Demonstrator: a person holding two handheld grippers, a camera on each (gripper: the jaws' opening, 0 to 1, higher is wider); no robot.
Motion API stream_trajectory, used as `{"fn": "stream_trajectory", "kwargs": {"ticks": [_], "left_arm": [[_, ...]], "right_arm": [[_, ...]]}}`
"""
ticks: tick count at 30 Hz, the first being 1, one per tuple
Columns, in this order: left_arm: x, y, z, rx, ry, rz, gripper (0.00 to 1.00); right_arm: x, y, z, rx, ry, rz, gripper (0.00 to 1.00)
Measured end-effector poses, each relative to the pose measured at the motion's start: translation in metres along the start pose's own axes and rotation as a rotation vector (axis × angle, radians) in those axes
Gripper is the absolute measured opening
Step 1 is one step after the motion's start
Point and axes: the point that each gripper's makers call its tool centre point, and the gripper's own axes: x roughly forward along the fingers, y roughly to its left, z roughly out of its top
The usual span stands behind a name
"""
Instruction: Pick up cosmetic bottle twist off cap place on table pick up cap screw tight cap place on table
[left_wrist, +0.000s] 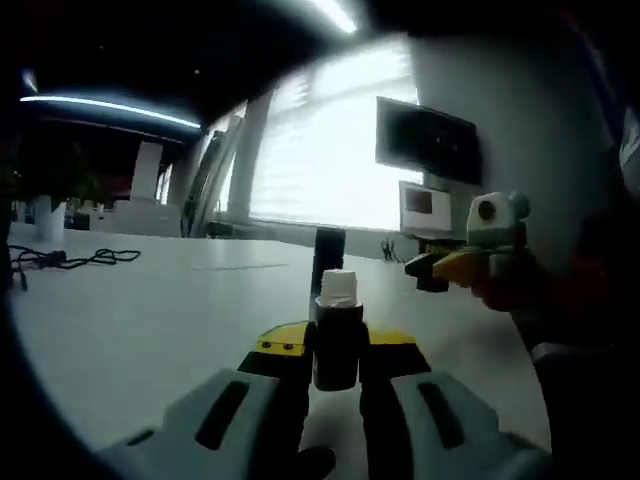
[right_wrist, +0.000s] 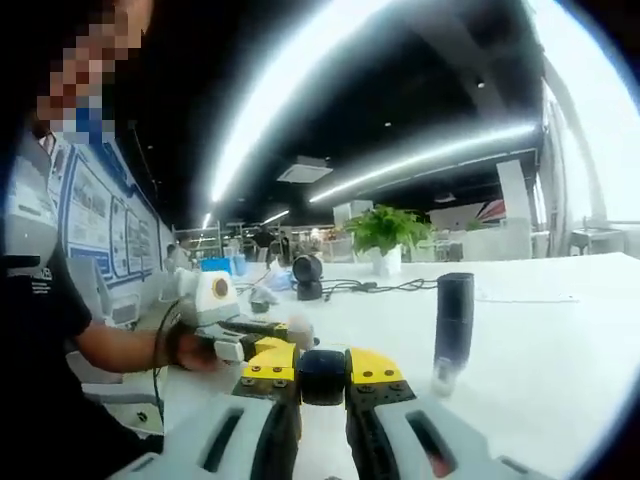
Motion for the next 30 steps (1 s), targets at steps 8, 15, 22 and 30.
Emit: {"fn": "stream_trajectory", "kwargs": {"ticks": [8, 15, 22, 30], "left_arm": [[0.001, 0.004, -0.012, 0.020, 0.068, 0.018, 0.08], [0.001, 0.003, -0.016, 0.013, 0.089, 0.016, 0.08], [-0.002, 0.000, -0.009, 0.010, 0.052, 0.007, 0.09], [-0.003, 0.000, 0.000, 0.085, 0.043, 0.079, 0.08]], "right_arm": [[-0.001, 0.001, -0.001, 0.004, 0.002, 0.004, 0.12], [0.001, 0.002, -0.004, 0.011, 0.006, 0.010, 0.12], [0.002, 0.001, -0.006, 0.014, 0.010, 0.007, 0.12], [0.003, -0.001, -0.010, 0.017, 0.015, 0.006, 0.12]]}}
